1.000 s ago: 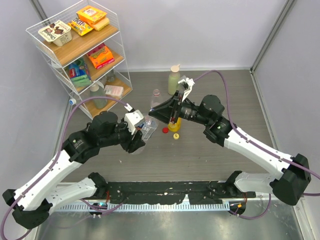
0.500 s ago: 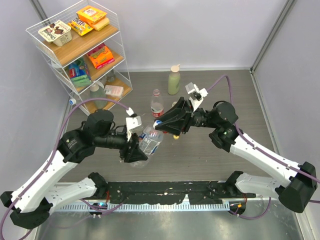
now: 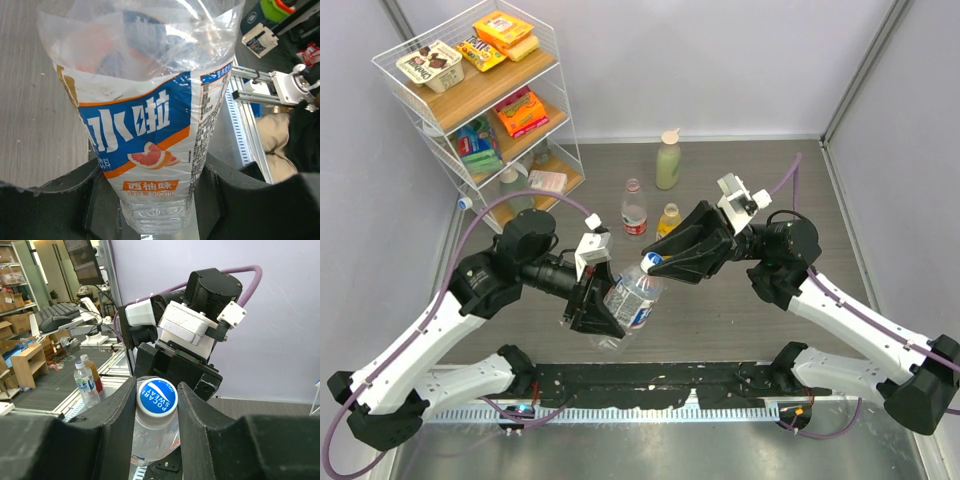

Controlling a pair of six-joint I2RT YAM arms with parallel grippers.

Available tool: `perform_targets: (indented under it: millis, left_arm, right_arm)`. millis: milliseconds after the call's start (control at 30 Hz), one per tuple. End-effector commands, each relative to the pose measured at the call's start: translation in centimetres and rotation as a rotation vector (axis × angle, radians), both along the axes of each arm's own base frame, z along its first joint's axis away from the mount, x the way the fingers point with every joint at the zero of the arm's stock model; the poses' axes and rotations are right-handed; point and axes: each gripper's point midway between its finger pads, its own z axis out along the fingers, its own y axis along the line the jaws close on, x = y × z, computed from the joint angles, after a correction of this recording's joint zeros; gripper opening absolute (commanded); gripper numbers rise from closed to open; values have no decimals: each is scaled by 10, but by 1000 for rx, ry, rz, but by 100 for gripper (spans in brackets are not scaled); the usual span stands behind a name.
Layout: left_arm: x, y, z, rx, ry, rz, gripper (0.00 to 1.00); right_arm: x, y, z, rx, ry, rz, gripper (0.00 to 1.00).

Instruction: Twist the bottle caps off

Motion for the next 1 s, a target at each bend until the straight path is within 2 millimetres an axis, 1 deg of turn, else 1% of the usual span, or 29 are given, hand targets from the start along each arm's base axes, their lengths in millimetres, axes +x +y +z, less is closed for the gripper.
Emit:
perform_targets:
  millis: [0, 133, 200, 233, 267, 300, 333, 367, 400, 433, 467, 500, 533, 567, 600, 633, 667, 767, 900, 967]
  left_arm:
    - [-11, -7, 44, -190, -91, -120, 0]
    - [-9, -7, 40, -171, -91, -103, 0]
    - [-5, -7, 35, -153, -95, -83, 0]
    - [-5, -7, 32, -139, -92, -77, 0]
    - [-2, -7, 28, -120, -91, -59, 0]
    - [1, -7, 26, -110, -95, -47, 0]
    - [2, -6, 21, -88, -92, -38, 0]
    - [3, -5, 17, -70, -89, -29, 0]
    - [5, -5, 15, -58, -93, -21, 0]
    - [7, -4, 12, -42, -94, -9, 0]
    - [9, -4, 8, -26, -99, 6, 0]
    - [12, -2, 5, -8, -103, 23, 0]
    - [15, -2, 1, 10, -113, 44, 0]
    - [18, 0, -3, 28, -117, 65, 0]
    - [23, 1, -7, 52, -120, 94, 0]
    - [30, 2, -12, 70, -155, 120, 0]
    - [34, 4, -16, 92, -164, 148, 0]
    - [56, 11, -29, 154, -218, 274, 0]
    - [84, 22, -43, 219, -284, 426, 0]
    - [100, 30, -50, 260, -318, 516, 0]
  right_arm:
    - [-6, 5, -27, -72, -8, 63, 2]
    - [-2, 6, -27, -70, 7, 42, 2]
    - [3, 7, -27, -72, 8, 12, 6]
    - [4, 8, -28, -80, 16, 4, 12]
    - [6, 7, -26, -72, 11, -15, 21]
    - [8, 8, -27, -78, 22, -27, 27]
    - [10, 7, -25, -69, 22, -48, 38]
    - [11, 5, -22, -57, 21, -67, 44]
    - [13, 5, -22, -55, 25, -81, 58]
    - [15, 3, -19, -42, 26, -104, 63]
    - [15, 2, -19, -41, 28, -112, 72]
    - [18, 0, -16, -27, 29, -138, 76]
    - [19, -1, -15, -27, 29, -154, 83]
    - [22, -3, -11, -13, 32, -183, 85]
    - [25, -3, -13, -22, 39, -203, 90]
    - [29, -6, -10, -9, 42, -232, 93]
    - [32, -6, -12, -17, 48, -248, 95]
    - [38, -7, -10, -8, 65, -291, 100]
    - [51, -9, -12, -4, 100, -356, 100]
    - [65, -9, -17, -22, 152, -421, 100]
